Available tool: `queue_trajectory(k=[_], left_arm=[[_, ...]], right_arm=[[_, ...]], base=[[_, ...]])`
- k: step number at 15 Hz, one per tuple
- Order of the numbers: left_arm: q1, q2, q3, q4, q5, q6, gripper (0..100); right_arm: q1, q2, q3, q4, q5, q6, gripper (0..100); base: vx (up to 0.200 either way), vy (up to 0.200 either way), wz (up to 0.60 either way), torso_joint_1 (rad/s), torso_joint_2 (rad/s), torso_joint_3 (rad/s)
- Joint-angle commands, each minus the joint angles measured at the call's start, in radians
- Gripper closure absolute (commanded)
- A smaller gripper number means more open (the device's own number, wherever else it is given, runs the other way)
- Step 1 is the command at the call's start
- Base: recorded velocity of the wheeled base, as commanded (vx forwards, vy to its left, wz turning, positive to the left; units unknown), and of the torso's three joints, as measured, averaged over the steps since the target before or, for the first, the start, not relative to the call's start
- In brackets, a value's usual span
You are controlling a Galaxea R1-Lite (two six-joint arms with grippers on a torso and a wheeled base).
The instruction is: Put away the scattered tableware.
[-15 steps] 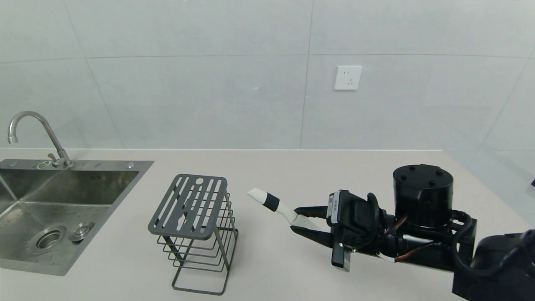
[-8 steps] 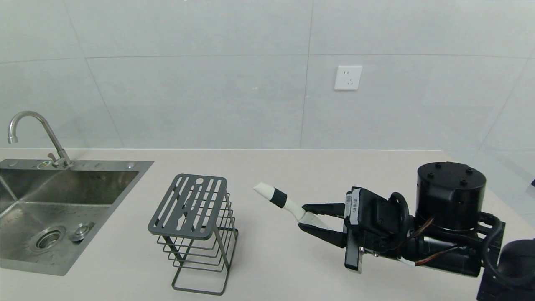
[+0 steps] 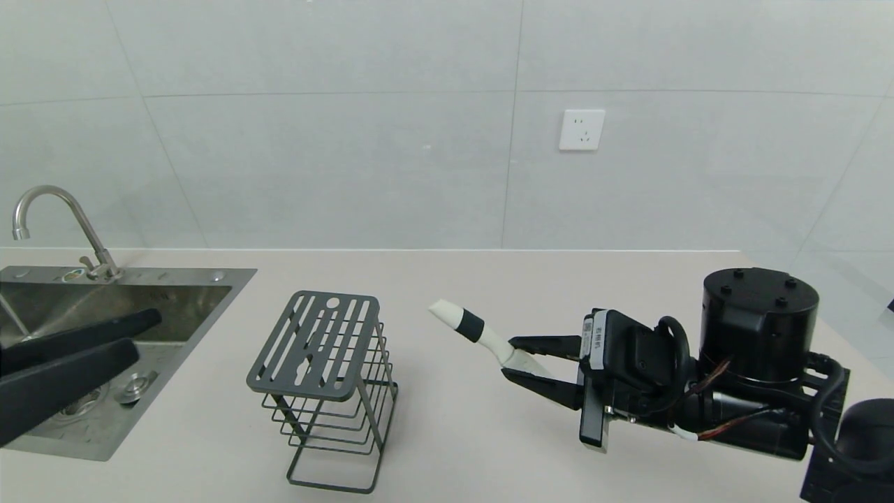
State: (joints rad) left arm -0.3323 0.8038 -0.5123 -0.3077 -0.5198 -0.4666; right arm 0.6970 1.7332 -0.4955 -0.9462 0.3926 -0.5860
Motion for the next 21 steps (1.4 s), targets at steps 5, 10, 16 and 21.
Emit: queue_trajectory(k=[5,10,16,21], left_arm=[[-0.054,0.304,-0.002,-0.257,-0.025,0.005,0],[-0.186,0.508,-0.012,-0.404,-0.022,0.131,0],[-0.313,0.701,-0.061,-0.605,0.037,0.132,0],[-0.392,0.796,-0.117,-0.642,0.127,0.126,0]], right_arm=[[-0.021,-0.009,-0.001,-0.002,-0.009,0.000,100],[-0.065,-0.038,0.002,-0.013,-0.011,0.000,100],[-0.076,-0.046,0.005,-0.016,-0.037,0.002,100],[-0.083,-0.058,0.006,-0.023,-0.041,0.002,100]], base=[[0.000,0.000,0.00,0.000,0.00,0.000],[0.000,0.000,0.00,0.000,0.00,0.000],[0.000,0.000,0.00,0.000,0.00,0.000],[0.000,0.000,0.00,0.000,0.00,0.000]])
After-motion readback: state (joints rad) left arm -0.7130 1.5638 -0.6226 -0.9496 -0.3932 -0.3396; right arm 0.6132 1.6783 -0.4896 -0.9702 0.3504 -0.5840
